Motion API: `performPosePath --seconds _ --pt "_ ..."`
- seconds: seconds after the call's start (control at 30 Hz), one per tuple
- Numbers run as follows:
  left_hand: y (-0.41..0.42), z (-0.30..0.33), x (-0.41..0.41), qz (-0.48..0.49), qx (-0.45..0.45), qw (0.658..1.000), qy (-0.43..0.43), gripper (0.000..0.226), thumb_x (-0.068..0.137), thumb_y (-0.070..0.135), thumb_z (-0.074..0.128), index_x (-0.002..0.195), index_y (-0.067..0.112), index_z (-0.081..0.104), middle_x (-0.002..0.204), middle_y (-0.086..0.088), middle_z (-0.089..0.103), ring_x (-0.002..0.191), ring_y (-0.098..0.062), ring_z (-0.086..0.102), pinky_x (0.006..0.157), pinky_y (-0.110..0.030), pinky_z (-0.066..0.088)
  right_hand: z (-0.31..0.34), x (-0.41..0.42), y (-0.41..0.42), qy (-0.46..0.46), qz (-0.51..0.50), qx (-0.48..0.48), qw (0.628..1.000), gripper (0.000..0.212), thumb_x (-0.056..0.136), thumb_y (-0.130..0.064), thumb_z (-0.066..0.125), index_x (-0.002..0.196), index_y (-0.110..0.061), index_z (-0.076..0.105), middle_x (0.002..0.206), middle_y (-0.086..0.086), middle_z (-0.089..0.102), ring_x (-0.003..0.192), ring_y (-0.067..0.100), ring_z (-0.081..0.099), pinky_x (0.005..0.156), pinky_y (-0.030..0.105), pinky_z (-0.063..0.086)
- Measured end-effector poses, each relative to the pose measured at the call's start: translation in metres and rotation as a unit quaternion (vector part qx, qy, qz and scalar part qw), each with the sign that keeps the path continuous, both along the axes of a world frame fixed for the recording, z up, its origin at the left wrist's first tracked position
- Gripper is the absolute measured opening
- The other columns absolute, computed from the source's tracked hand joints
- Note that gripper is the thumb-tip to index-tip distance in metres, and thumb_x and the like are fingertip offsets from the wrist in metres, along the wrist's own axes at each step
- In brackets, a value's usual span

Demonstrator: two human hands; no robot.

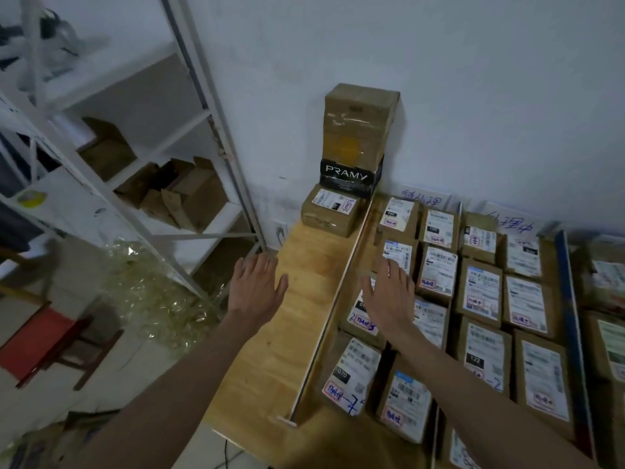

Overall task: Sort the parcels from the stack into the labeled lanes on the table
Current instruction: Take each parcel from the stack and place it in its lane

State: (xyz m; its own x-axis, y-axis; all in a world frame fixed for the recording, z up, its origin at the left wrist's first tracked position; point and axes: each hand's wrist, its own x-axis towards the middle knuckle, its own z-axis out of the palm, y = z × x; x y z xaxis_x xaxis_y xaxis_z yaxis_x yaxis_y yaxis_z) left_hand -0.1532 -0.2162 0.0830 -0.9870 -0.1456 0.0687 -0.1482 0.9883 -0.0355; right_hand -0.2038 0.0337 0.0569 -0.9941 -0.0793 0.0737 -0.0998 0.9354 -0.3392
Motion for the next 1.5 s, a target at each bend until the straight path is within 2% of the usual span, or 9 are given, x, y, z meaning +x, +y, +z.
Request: performPosePath --seconds 0.23,0.47,0.7,0.93,1.03,1.13,1.27,1.4,1.5 --pt "-0.023 0.002 -0.1 -0.057 0.0 0.998 -0.01 0.055 0.1 0.051 0.029 0.14 0.018 0.048 0.146 -0.005 0.048 0.136 -0.024 0.04 0.115 -0.045 0.028 0.019 -0.067 -0.023 0.01 -0.065 0.001 0.998 0.055 0.098 -0.044 0.027 0.139 -0.011 0.042 0.135 0.013 0.053 0.123 0.031 0.051 0.105 0.051 0.041" --pt "-0.048 0.035 -0.231 -0.133 0.008 0.991 0.022 0.056 0.101 0.048 0.03 0.142 0.013 0.046 0.146 -0.009 0.046 0.134 -0.028 0.041 0.114 -0.047 0.025 0.063 -0.157 -0.051 0.057 -0.12 -0.034 0.991 0.048 0.103 -0.042 0.036 0.143 -0.016 0.038 0.142 0.012 0.048 0.132 0.031 0.045 0.112 0.047 0.033" --pt "-0.041 0.094 -0.36 -0.116 0.106 0.985 0.072 0.058 0.102 0.049 0.029 0.141 0.009 0.047 0.142 -0.013 0.048 0.13 -0.033 0.044 0.111 -0.047 0.027 0.122 -0.27 -0.061 0.042 -0.183 -0.119 0.975 0.052 0.103 -0.046 0.031 0.145 -0.015 0.034 0.143 0.013 0.046 0.128 0.032 0.047 0.108 0.049 0.035" --pt "-0.017 0.116 -0.446 -0.015 0.301 0.954 0.009 0.063 0.101 0.054 0.027 0.144 0.011 0.044 0.145 -0.012 0.046 0.132 -0.033 0.044 0.108 -0.047 0.032 0.151 -0.359 -0.062 -0.063 -0.236 -0.302 0.922 0.063 0.104 -0.05 0.028 0.148 -0.006 0.032 0.142 0.016 0.048 0.122 0.031 0.051 0.09 0.036 0.039" --pt "-0.01 0.109 -0.46 -0.001 0.365 0.931 -0.005 0.059 0.101 0.054 0.029 0.133 0.01 0.052 0.131 -0.011 0.058 0.119 -0.033 0.053 0.105 -0.048 0.039 0.143 -0.377 -0.066 -0.087 -0.228 -0.334 0.911 0.06 0.104 -0.048 0.027 0.135 -0.002 0.05 0.117 0.013 0.06 0.095 0.025 0.055 0.077 0.032 0.04" --pt "-0.007 0.104 -0.458 -0.006 0.412 0.911 0.019 0.05 0.102 0.05 0.034 0.122 0.009 0.055 0.117 -0.01 0.061 0.107 -0.03 0.057 0.097 -0.045 0.045 0.138 -0.38 -0.071 -0.071 -0.224 -0.354 0.905 0.044 0.106 -0.039 0.03 0.108 -0.006 0.059 0.085 0.003 0.054 0.076 0.018 0.051 0.061 0.029 0.039" --pt "-0.006 0.112 -0.436 -0.023 0.473 0.878 0.063 0.043 0.103 0.043 0.039 0.123 0.009 0.056 0.112 -0.004 0.06 0.098 -0.021 0.056 0.079 -0.032 0.042 0.143 -0.363 -0.074 -0.001 -0.203 -0.377 0.904 0.037 0.105 -0.039 0.036 0.117 -0.01 0.056 0.099 0.001 0.056 0.086 0.014 0.053 0.077 0.029 0.039" --pt "-0.012 0.119 -0.403 -0.047 0.528 0.845 0.075 0.046 0.099 0.049 0.044 0.122 0.012 0.058 0.115 -0.003 0.061 0.101 -0.019 0.06 0.081 -0.032 0.048 0.147 -0.323 -0.07 0.048 -0.202 -0.436 0.875 0.05 0.1 -0.05 0.045 0.129 -0.011 0.053 0.116 0.001 0.06 0.102 0.014 0.057 0.084 0.028 0.045" --pt "-0.013 0.123 -0.365 -0.091 0.554 0.825 0.06 0.054 0.093 0.059 0.049 0.127 0.017 0.058 0.121 0.0 0.057 0.105 -0.01 0.059 0.087 -0.026 0.051 0.142 -0.283 -0.056 0.018 -0.228 -0.452 0.862 0.055 0.097 -0.061 0.042 0.123 -0.013 0.052 0.113 0.002 0.059 0.101 0.018 0.058 0.075 0.028 0.048"
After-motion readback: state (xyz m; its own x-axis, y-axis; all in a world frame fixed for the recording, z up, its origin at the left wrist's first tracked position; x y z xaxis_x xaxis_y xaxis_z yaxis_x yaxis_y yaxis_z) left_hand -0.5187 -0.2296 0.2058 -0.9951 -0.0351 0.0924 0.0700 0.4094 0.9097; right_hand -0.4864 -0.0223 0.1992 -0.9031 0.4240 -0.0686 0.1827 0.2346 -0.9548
